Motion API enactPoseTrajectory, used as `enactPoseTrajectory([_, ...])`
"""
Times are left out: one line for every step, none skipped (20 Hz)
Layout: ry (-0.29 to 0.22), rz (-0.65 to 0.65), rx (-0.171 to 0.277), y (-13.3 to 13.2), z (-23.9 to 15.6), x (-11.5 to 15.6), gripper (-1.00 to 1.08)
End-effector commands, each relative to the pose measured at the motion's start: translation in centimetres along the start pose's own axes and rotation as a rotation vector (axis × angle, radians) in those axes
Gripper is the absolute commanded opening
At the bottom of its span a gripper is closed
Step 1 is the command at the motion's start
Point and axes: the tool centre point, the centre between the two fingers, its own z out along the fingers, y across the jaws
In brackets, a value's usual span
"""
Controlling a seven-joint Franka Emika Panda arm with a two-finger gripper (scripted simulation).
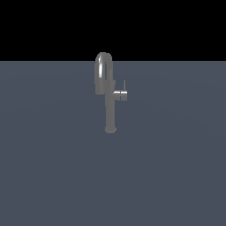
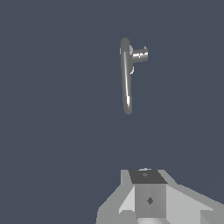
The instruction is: Turn on the faucet by rotating a designated handle.
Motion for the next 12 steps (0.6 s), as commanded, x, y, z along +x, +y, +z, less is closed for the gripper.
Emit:
enactPoseTrajectory([-0.037,0.043,0.038,0.0,0.2,1.5,-1.0])
enactPoseTrajectory([-0.051,0.06,0.054,0.0,0.3,2.1,-1.0])
enactPoseTrajectory([-0.066,0.078,0.069,0.0,0.4,2.7,-1.0])
enactPoseTrajectory([-0.081,0.095,0.085,0.0,0.5,3.3,-1.0])
enactPoseTrajectory([-0.096,0.113,0.101,0.0,0.7,3.9,-1.0])
enactPoseTrajectory([-0.112,0.13,0.117,0.1,0.8,4.5,-1.0])
enactPoseTrajectory([-0.127,0.148,0.133,0.1,1.0,5.1,-1.0])
enactPoseTrajectory([-0.143,0.166,0.15,0.2,1.1,5.7,-1.0])
enactPoseTrajectory([-0.158,0.185,0.166,0.3,1.3,6.3,-1.0])
enactPoseTrajectory([-0.174,0.203,0.183,0.3,1.5,6.9,-1.0])
enactPoseTrajectory([-0.19,0.221,0.2,0.4,1.7,7.5,-1.0])
enactPoseTrajectory([-0.206,0.24,0.217,0.5,1.9,8.1,-1.0])
